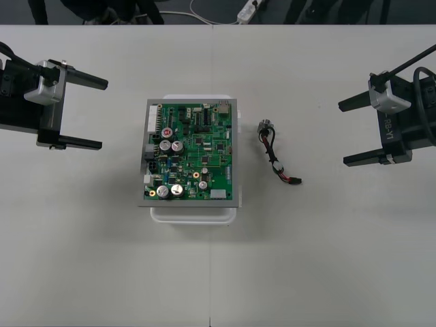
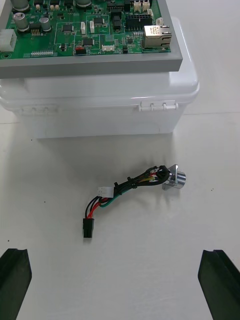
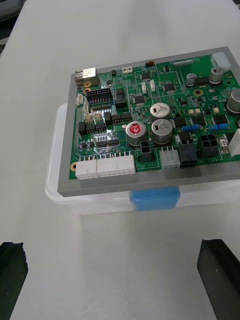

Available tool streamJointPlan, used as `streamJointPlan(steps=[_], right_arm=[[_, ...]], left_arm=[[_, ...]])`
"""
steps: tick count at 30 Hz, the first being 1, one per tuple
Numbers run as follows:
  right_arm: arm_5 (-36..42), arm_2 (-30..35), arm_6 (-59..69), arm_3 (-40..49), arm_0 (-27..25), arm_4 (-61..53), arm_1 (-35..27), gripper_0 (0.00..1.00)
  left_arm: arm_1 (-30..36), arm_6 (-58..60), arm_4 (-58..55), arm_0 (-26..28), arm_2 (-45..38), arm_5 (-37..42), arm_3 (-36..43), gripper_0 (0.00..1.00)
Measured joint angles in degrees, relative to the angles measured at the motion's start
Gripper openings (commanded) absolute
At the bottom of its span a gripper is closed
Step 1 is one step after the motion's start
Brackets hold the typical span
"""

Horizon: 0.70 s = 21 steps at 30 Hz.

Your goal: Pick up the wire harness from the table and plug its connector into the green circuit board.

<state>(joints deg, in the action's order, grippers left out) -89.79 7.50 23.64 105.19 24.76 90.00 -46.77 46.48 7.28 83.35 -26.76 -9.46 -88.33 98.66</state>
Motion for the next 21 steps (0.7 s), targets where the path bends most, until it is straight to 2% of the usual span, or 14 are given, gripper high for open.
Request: streamJointPlan(steps=[21], right_arm=[[0.0, 0.0, 0.0, 0.0, 0.0, 0.0, 0.0, 0.98]], left_arm=[[0.0, 0.0, 0.0, 0.0, 0.0, 0.0, 0.0, 1.0]])
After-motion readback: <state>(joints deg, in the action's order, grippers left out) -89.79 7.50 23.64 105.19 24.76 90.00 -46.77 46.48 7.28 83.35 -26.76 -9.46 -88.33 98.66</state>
